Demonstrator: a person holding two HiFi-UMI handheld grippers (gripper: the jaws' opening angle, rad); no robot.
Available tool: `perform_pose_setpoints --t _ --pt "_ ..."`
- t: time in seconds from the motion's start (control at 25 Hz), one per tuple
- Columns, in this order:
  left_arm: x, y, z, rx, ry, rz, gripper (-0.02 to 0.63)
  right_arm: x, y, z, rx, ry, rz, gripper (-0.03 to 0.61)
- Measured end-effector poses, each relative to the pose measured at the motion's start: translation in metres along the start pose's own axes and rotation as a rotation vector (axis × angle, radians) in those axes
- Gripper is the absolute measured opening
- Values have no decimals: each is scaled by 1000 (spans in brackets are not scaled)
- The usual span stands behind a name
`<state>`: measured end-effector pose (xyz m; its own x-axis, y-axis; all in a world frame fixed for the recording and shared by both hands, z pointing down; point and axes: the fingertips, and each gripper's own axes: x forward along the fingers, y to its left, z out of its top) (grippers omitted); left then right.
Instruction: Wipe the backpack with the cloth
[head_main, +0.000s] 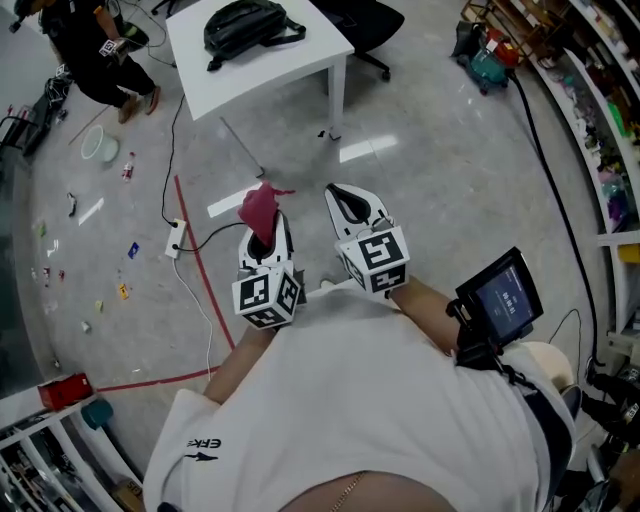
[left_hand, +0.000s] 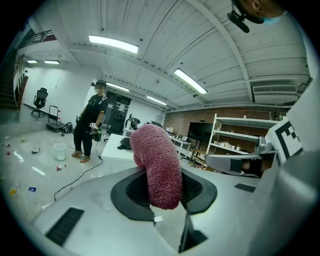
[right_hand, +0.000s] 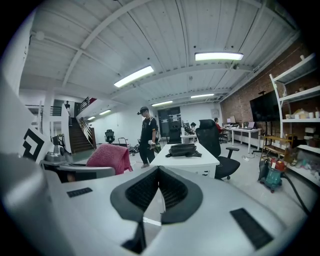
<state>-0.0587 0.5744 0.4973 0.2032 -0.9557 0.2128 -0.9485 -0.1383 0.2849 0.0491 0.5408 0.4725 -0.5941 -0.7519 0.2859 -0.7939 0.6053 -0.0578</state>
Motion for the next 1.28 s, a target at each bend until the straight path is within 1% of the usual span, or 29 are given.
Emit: perform_pose_setpoints --t 0.12,0.24,0.4,0.48,0.68,0.84,1.0,1.2,1.28 --pt "-3 3 -2 -8 14 14 92 0 4 0 -5 11 6 5" --pt "-6 5 -1 4 20 23 92 0 7 7 -18 2 8 5" --pt "-12 5 5 22 6 33 92 -1 9 13 -27 -16 13 5" --pt "-4 7 8 31 -1 39 92 6 3 15 -30 -23 18 5" --pt "74 13 20 38 7 53 92 64 -51 29 -24 -23 29 5" --pt "116 6 39 51 -3 55 92 91 -84 50 -26 -41 50 5" --pt "178 -2 56 48 -7 74 92 129 -135 65 -18 -38 79 5" --pt "201 -4 64 49 -9 102 92 148 -153 73 -16 -38 119 5" --pt "219 -8 67 54 -7 117 92 159 -169 77 -13 -37 138 5"
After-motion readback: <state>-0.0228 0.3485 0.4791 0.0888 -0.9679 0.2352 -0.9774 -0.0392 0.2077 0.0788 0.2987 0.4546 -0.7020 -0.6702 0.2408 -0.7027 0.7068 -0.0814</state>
